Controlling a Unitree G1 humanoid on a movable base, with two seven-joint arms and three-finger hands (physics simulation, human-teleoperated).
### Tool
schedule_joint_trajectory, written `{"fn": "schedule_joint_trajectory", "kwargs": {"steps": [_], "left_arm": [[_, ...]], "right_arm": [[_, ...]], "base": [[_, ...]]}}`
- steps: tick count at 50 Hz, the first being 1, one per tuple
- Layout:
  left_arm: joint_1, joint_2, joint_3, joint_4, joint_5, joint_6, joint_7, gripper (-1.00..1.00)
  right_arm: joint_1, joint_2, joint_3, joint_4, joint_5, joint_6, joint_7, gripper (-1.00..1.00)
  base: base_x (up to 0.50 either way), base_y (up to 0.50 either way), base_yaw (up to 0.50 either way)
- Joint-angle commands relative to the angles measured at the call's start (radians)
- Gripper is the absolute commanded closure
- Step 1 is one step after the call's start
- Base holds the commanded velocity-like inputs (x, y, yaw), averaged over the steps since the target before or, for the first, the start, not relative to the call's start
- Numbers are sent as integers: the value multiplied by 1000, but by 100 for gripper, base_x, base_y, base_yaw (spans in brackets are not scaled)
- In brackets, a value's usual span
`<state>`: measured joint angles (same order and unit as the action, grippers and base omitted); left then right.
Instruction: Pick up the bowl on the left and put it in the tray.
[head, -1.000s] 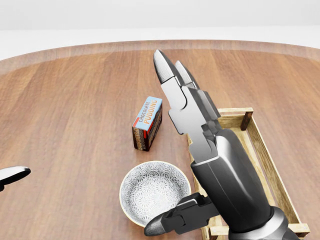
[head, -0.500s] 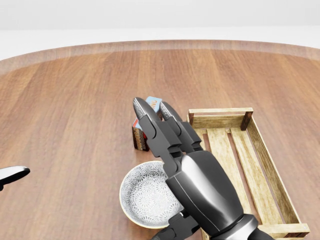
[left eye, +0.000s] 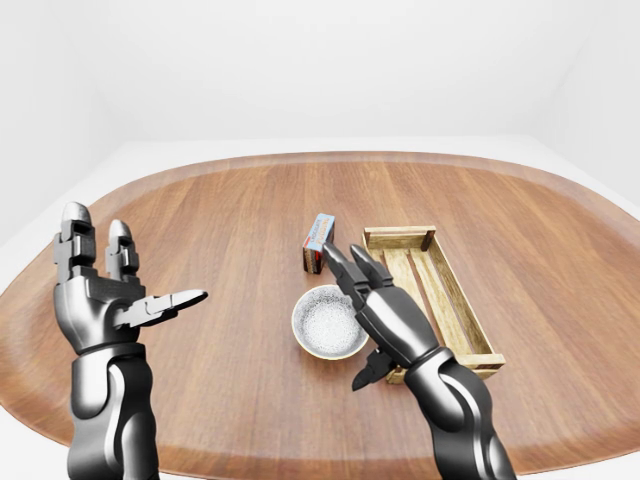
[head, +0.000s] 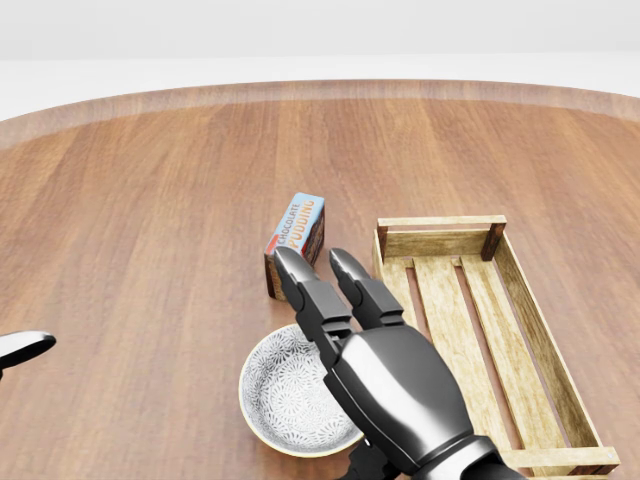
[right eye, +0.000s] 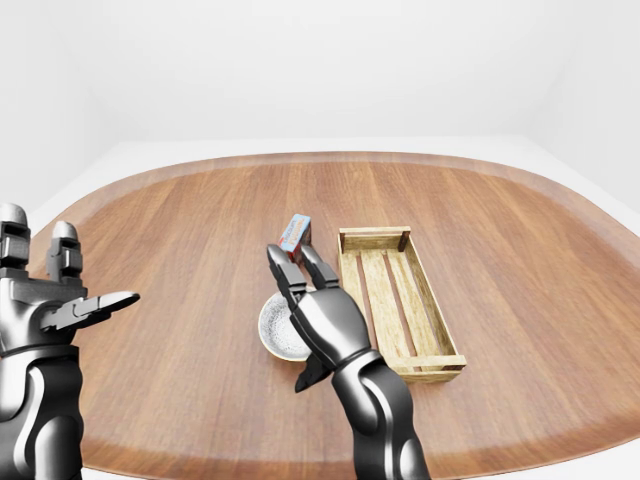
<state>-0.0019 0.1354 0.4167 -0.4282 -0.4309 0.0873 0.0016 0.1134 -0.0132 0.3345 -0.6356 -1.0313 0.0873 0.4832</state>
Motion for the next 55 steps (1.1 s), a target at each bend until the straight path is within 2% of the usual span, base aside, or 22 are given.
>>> {"fn": "schedule_joint_trajectory", "kwargs": {"steps": [1, 11, 34, 55], "left_arm": [[-4, 4, 4, 5, -5, 0, 1, -100], [-4, 5, 4, 6, -6, 0, 1, -100], [-2, 4, 3, 6, -8, 0, -1, -100], [-2, 3, 2, 4, -6, 0, 1, -100]], "right_arm": [[9, 15, -34, 54, -45, 0, 1, -100], [16, 18, -35, 96, -25, 0, -25, -100], [8, 12, -36, 278, 67, 0, -162, -100], [-10, 10, -39, 357, 80, 0, -177, -100]], "base": [[0, 0, 0], [0, 0, 0], [0, 0, 0], [0, 0, 0]]}}
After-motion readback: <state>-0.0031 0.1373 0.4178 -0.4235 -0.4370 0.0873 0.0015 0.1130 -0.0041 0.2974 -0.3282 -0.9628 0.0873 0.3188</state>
